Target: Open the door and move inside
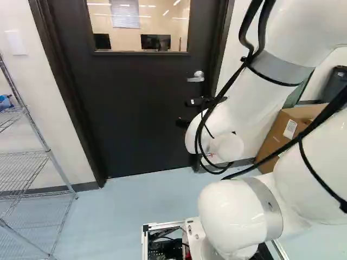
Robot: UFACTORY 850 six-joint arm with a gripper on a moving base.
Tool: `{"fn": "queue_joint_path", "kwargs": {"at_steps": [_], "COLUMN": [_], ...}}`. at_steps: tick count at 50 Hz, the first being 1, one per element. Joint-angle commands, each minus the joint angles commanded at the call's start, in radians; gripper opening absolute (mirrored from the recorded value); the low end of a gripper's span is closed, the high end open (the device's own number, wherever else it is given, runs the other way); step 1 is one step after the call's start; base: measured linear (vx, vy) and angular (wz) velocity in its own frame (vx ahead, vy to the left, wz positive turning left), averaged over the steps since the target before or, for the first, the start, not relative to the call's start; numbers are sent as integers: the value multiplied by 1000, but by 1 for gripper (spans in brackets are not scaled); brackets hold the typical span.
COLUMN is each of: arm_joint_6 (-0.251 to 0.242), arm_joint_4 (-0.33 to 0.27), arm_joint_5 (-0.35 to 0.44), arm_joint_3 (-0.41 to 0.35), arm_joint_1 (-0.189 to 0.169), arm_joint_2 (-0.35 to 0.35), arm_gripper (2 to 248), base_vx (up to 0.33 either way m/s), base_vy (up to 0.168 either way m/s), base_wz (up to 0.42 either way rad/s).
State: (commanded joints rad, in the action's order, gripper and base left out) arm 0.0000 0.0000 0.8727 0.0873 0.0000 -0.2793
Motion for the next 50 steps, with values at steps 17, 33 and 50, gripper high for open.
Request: {"fn": "queue_joint_path", "kwargs": {"at_steps": [17,33,50], "arm_joint_6": [0,0,0], "arm_joint_4": [0,0,0], "arm_joint_5": [0,0,0], "arm_joint_3": [0,0,24], "arm_joint_1": [0,0,0], "arm_joint_2": [0,0,29], "arm_gripper": [247,247,247], "base_vx": [104,21,0], "base_vy": [93,14,0], "base_wz": [-18,-1,0]}}
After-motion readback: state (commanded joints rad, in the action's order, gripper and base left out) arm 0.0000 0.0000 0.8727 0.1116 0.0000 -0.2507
